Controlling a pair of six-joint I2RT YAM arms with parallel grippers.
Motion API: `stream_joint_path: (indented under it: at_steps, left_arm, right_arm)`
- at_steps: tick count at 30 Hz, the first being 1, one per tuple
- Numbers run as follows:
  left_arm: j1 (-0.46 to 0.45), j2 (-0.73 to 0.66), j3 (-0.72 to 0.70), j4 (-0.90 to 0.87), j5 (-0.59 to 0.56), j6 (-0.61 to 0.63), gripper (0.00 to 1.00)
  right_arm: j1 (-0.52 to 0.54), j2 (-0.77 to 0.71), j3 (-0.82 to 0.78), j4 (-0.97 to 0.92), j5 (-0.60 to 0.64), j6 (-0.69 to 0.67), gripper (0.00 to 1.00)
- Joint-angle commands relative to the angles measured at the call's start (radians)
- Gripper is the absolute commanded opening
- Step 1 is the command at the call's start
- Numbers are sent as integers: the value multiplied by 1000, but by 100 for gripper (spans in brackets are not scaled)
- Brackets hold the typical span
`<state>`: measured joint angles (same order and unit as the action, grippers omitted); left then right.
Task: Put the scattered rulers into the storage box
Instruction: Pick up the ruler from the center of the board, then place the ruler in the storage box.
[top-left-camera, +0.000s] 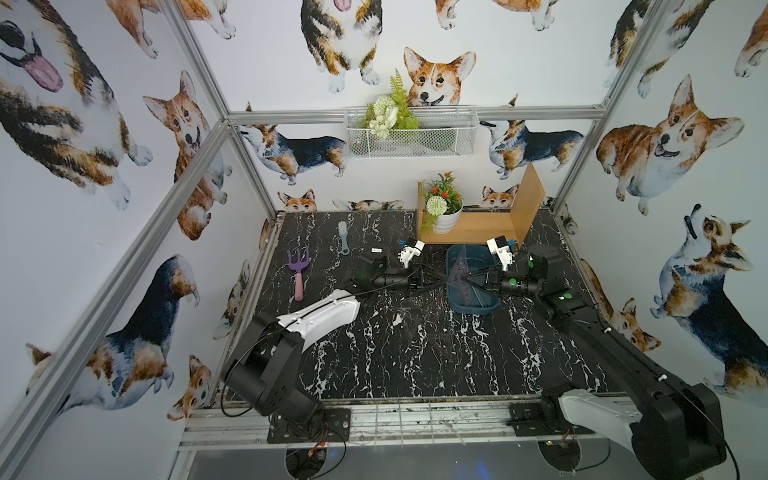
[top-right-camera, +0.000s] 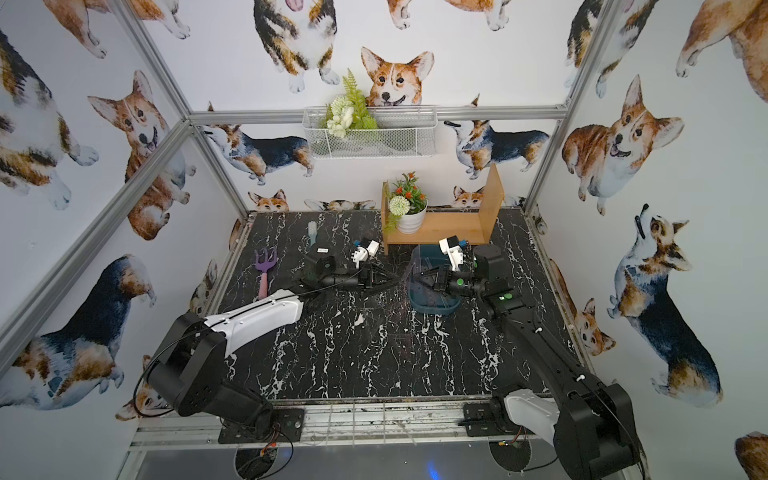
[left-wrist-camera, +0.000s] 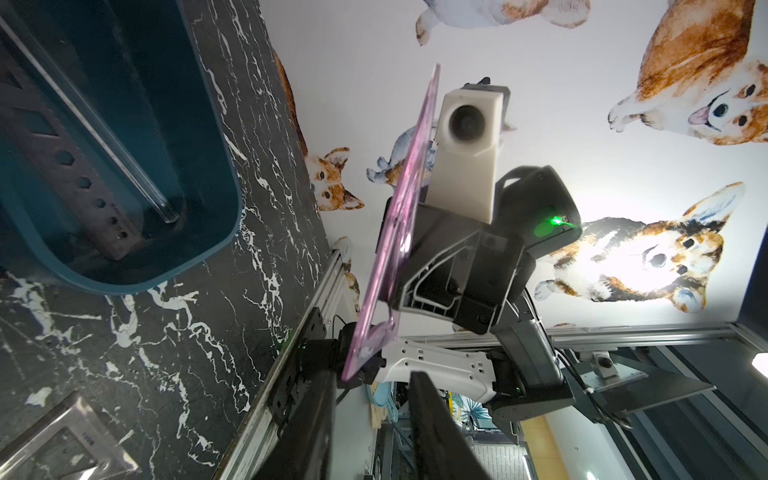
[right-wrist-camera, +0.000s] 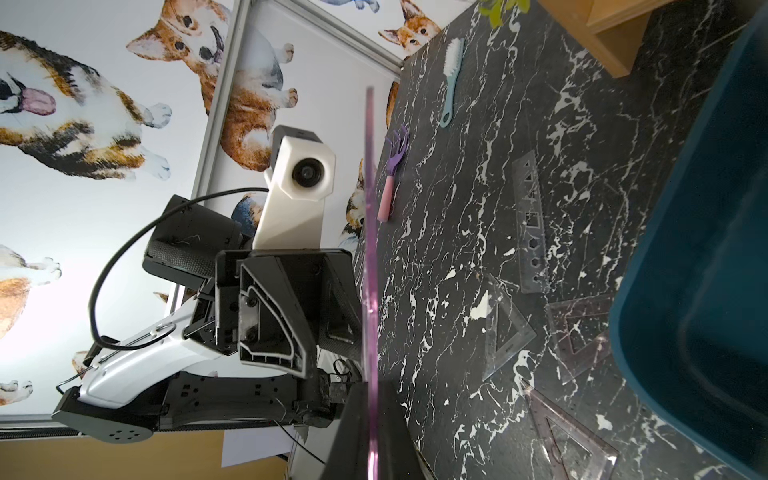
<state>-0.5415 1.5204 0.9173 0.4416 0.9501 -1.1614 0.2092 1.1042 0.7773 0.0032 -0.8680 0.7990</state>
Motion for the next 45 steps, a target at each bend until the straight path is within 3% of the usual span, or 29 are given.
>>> stream_joint_path:
  at_steps: [1,9,15,26,35,45]
  left_arm:
    - [5,-34,27,-212,-63,156,36]
    - [9,-97,91,-580,-248,384,35]
    - [8,-120,99,-720,-344,469,34]
    - [8,-191,20,-782,-444,494,33]
    - [8,-218,-50,-758,-452,474,32]
    - [8,-224,-75,-750,-452,478,32]
  right_arm:
    - [-28,8,28,-39,-7,-60,0]
    - [-63,99,93,-200,123,-220,0]
    - [-68,178,129,-267,236,-317,0]
    - [-69,342,163,-317,297,-418,0]
    - [-61,456,210,-344,306,-454,0]
    - [2,571,290,-401,408,-487,0]
